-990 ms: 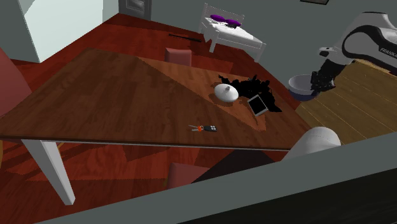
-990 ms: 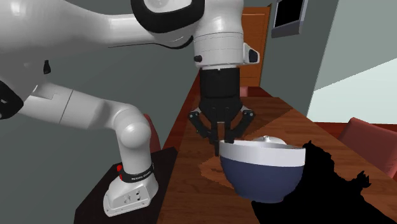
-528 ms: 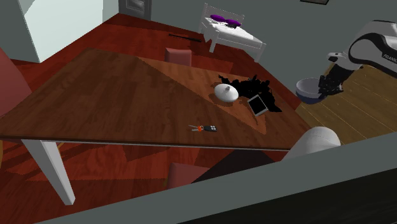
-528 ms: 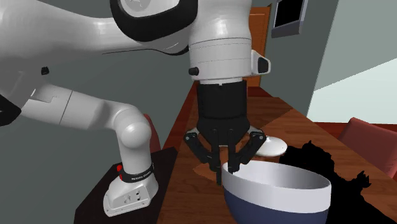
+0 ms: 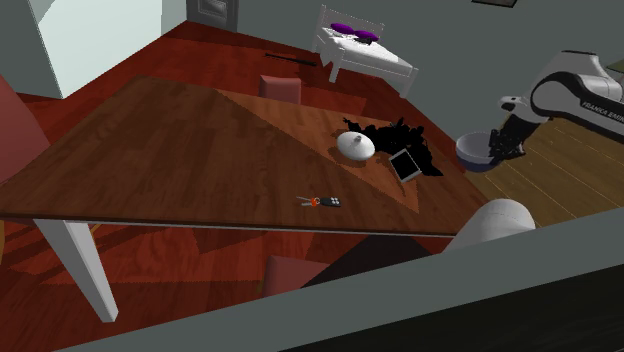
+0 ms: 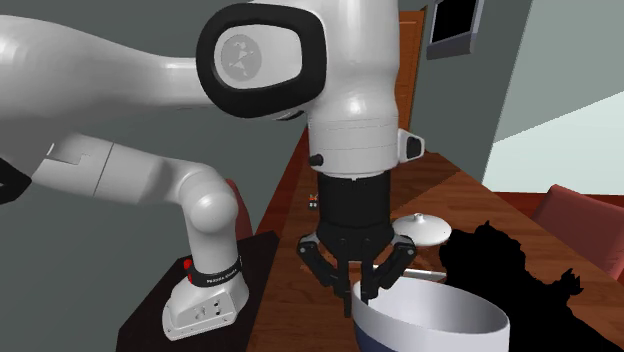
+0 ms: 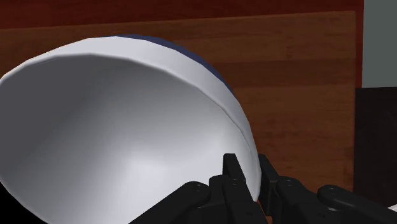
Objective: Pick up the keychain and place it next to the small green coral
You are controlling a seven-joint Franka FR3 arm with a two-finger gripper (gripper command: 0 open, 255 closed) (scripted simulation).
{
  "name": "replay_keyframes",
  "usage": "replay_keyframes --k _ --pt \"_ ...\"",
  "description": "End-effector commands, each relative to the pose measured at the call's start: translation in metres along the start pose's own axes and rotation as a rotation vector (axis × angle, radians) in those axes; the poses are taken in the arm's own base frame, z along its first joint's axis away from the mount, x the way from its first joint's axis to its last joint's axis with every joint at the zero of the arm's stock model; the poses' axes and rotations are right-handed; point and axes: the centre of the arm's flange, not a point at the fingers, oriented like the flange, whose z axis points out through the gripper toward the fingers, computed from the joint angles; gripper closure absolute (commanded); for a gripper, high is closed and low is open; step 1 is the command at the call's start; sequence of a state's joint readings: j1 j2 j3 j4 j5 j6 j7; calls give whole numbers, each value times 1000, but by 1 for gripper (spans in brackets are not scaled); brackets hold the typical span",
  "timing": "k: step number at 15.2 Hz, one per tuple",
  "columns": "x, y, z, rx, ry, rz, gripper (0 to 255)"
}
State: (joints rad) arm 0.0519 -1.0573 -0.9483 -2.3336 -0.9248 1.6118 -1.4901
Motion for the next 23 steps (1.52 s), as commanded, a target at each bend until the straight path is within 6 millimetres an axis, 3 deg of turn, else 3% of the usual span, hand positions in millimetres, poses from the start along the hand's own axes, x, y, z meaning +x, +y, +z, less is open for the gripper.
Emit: replay_keyframes --k 1,23 --pt "-8 -10 8 -13 10 25 255" --pt "7 -19 123 -13 10 25 255"
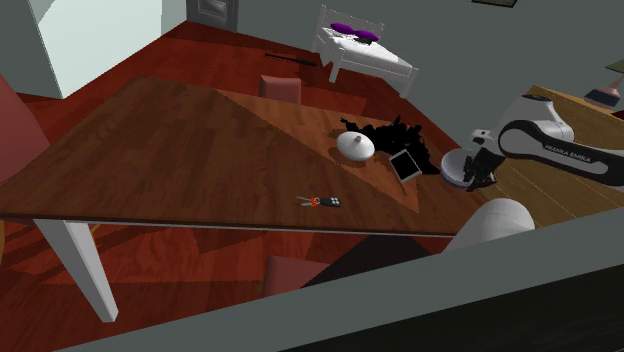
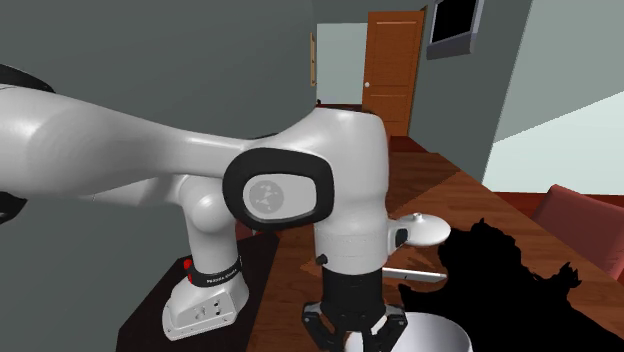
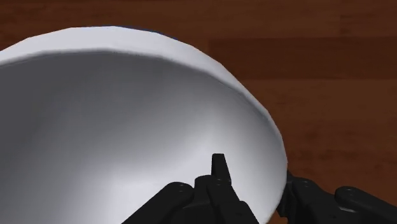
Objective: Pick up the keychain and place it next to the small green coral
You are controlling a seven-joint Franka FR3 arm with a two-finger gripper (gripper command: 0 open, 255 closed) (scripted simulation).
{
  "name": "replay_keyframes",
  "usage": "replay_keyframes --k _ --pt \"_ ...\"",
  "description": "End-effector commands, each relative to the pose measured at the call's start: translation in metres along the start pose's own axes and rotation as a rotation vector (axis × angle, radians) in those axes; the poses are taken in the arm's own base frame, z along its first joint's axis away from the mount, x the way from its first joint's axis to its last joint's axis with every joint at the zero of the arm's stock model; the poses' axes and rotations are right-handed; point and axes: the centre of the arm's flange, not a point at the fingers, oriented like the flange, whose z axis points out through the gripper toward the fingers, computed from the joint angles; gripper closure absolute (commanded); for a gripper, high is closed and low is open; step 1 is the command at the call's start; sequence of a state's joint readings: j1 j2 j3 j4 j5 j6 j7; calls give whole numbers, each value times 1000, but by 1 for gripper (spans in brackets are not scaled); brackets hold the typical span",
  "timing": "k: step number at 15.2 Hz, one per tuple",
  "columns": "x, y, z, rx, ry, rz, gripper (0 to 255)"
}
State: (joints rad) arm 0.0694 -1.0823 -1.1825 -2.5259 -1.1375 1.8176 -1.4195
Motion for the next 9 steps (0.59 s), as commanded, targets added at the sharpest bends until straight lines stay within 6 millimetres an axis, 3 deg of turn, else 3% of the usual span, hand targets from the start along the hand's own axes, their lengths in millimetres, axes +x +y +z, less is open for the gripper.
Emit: replay_keyframes --k 1,5,9 --pt "-15 -16 11 -13 17 57 255" --pt "-12 -17 30 -13 17 57 255" --pt "-12 -17 30 -13 17 57 255"
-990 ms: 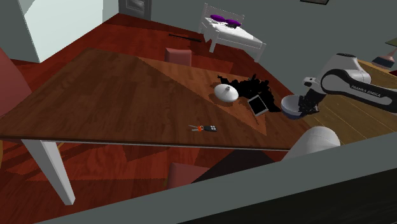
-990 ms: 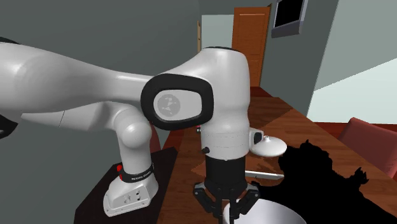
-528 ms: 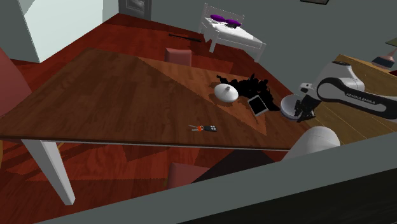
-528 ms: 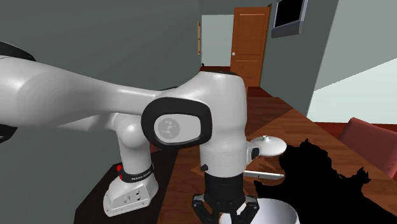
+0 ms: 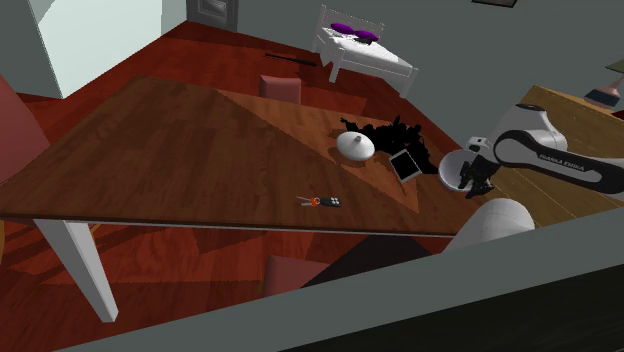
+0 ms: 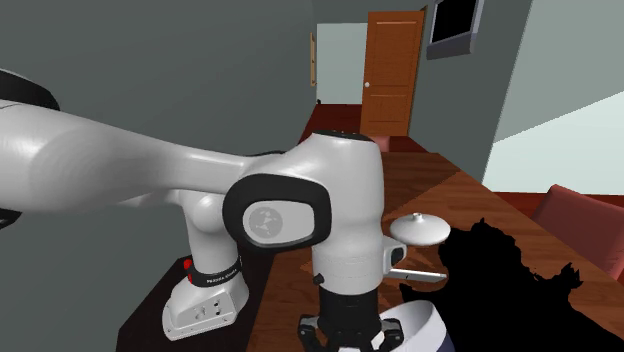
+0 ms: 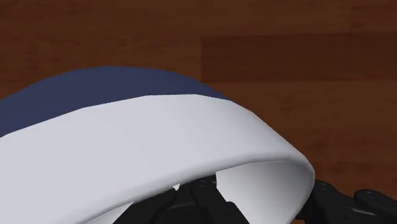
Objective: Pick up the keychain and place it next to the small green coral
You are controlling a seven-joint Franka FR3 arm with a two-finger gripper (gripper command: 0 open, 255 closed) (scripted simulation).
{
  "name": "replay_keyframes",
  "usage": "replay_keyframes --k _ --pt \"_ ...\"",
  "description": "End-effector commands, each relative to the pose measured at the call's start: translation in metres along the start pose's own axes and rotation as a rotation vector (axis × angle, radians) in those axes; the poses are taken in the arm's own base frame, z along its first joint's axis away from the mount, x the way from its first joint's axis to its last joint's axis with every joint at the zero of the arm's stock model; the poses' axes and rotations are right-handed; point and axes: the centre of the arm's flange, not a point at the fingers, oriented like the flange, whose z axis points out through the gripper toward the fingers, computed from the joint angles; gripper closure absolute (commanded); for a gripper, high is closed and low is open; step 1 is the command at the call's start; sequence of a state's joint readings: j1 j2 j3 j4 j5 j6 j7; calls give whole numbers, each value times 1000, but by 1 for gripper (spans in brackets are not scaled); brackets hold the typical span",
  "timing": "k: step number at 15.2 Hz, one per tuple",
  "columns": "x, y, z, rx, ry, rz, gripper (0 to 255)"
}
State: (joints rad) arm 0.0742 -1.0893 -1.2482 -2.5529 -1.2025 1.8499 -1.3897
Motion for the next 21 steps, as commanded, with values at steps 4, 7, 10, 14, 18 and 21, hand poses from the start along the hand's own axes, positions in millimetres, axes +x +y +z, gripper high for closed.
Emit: replay_keyframes --k 4,7,10,14,18,21 --pt "-15 -11 2 -18 22 44 0" --pt "-13 -11 6 -18 22 44 0" --pt "-13 -12 -10 -18 22 44 0" --pt "-14 -13 -47 -18 22 44 0" --pt "-14 -13 -47 -18 22 44 0" --pt "-14 -13 -47 -18 22 44 0"
